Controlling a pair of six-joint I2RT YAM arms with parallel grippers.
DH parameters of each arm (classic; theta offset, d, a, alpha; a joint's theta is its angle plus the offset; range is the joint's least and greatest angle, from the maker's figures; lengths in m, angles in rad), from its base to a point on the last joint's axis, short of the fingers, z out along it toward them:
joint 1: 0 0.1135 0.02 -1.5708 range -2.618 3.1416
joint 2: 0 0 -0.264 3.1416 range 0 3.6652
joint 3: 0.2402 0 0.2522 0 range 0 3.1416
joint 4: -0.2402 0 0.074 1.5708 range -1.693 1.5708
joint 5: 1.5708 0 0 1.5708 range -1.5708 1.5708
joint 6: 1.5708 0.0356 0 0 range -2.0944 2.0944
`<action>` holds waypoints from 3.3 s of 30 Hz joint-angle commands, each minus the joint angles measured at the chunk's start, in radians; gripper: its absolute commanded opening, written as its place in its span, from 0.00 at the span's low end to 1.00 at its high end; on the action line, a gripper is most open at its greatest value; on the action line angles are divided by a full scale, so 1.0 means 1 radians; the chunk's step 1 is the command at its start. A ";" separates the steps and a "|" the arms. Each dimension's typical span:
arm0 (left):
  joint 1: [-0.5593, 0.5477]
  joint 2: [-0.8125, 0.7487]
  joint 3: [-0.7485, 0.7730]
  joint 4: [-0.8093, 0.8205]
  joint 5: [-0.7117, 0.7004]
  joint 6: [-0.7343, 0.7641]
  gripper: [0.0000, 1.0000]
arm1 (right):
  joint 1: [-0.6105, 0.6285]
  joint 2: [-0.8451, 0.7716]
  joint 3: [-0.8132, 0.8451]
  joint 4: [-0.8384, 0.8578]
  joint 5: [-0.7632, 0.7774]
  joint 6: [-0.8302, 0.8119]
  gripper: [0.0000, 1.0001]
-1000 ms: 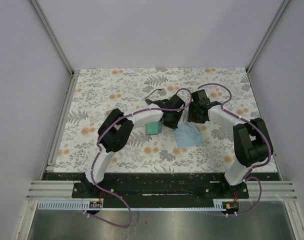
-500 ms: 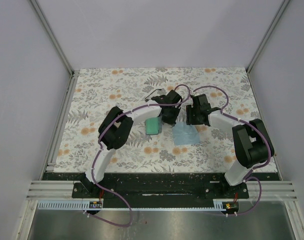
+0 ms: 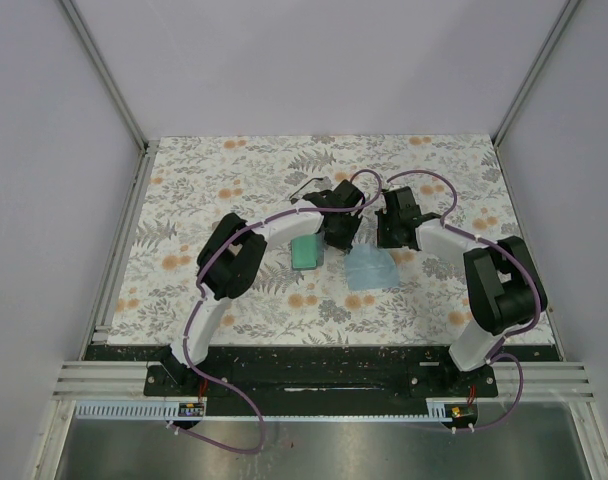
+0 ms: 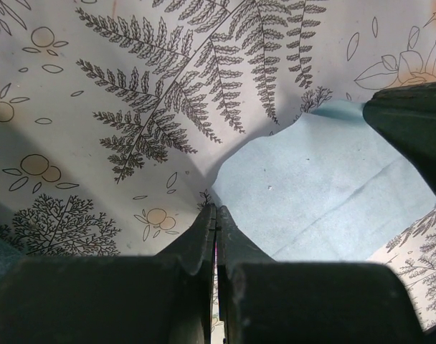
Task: Organize the sunglasses
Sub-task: Pick up the corner of the glasses cleaning cloth from the center of the board, then fold the glasses cleaning cloth at the center of the board.
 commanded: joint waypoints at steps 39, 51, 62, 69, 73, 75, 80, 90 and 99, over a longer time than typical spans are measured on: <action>-0.035 -0.212 -0.141 0.062 -0.001 0.074 0.00 | -0.085 -0.159 -0.061 -0.043 -0.040 0.085 0.00; -0.074 -0.271 -0.207 0.076 -0.019 0.091 0.00 | -0.085 -0.225 -0.095 -0.096 -0.077 0.095 0.00; -0.101 -0.286 -0.240 0.078 -0.036 0.087 0.00 | -0.085 -0.233 -0.091 -0.175 -0.071 0.124 0.00; -0.118 -0.297 -0.253 0.079 -0.038 0.079 0.00 | -0.083 -0.239 -0.095 -0.199 -0.066 0.135 0.00; -0.126 -0.302 -0.259 0.082 -0.038 0.074 0.00 | -0.085 -0.251 -0.095 -0.211 -0.053 0.138 0.00; -0.127 -0.306 -0.257 0.081 -0.036 0.073 0.00 | -0.085 -0.250 -0.095 -0.216 -0.048 0.140 0.00; -0.135 -0.311 -0.265 0.082 -0.033 0.068 0.00 | -0.085 -0.251 -0.098 -0.222 -0.013 0.150 0.00; -0.143 -0.301 -0.296 0.108 -0.009 0.051 0.00 | -0.085 -0.236 -0.101 -0.225 0.000 0.158 0.00; -0.160 -0.298 -0.314 0.111 -0.001 0.041 0.01 | -0.083 -0.241 -0.106 -0.250 -0.010 0.158 0.04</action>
